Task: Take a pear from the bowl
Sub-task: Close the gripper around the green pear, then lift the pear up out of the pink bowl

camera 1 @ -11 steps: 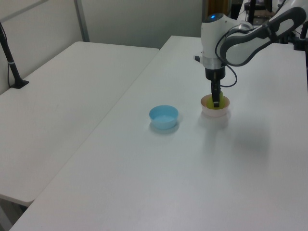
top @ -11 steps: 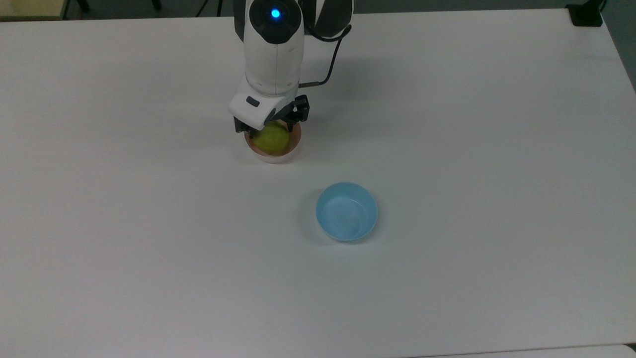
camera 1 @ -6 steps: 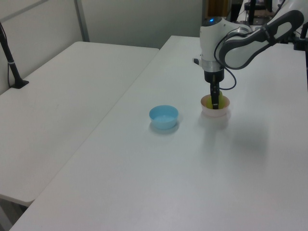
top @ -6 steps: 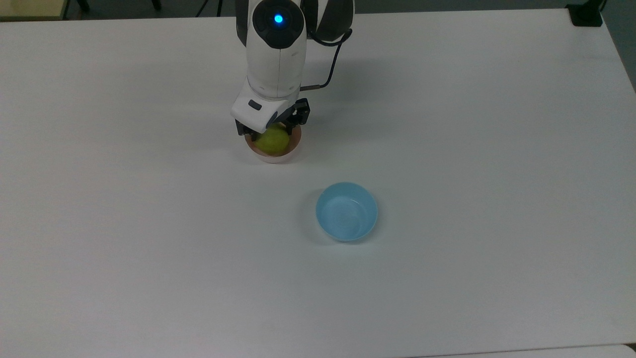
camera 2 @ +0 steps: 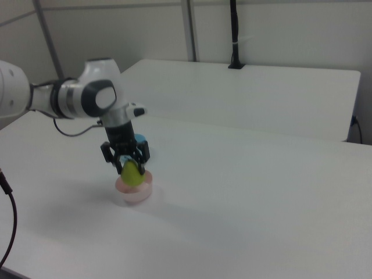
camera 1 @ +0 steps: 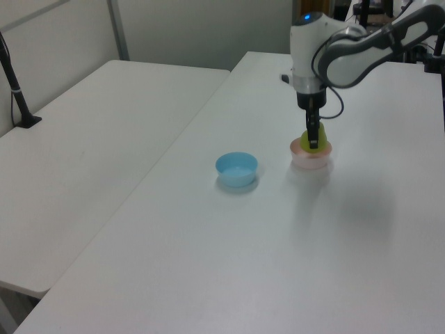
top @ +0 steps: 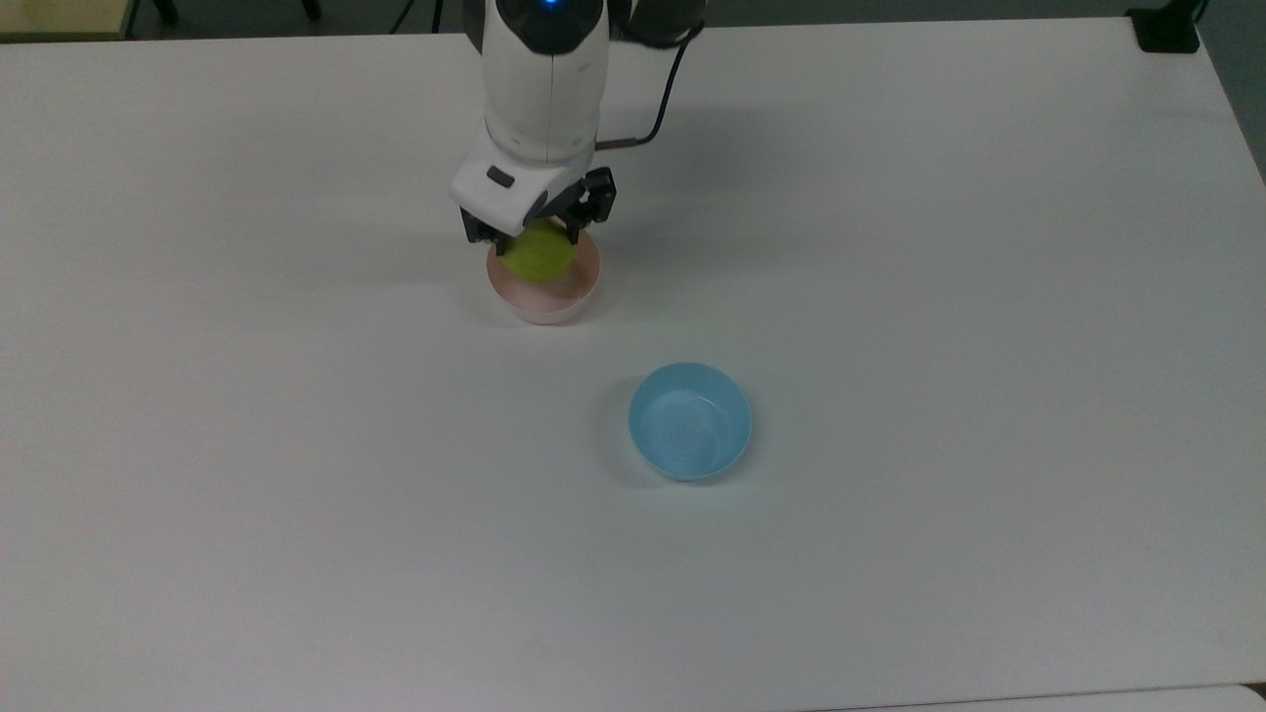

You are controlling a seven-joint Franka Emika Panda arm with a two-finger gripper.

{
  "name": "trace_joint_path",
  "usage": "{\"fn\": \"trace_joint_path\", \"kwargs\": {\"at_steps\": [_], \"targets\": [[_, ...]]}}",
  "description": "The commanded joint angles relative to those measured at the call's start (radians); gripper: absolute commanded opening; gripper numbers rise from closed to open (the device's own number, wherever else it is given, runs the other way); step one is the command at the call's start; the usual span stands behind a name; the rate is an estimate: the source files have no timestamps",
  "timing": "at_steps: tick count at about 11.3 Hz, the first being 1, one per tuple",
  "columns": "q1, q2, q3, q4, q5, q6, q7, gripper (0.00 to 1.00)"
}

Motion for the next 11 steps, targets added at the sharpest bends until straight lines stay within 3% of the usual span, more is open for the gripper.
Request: {"fn": "trace_joint_path", "kwargs": {"at_steps": [1, 4, 6, 11], "targets": [[0.011, -0.056, -0.002, 0.136, 0.003, -0.196, 0.007, 0.37], [0.006, -0.094, 0.000, 0.279, 0.034, -0.369, 0.010, 0.37], [-0.006, -0.098, -0.014, 0.340, 0.035, -0.401, 0.008, 0.37], [-0.147, -0.018, -0.019, 0.342, 0.032, -0.295, -0.056, 0.37]]}}
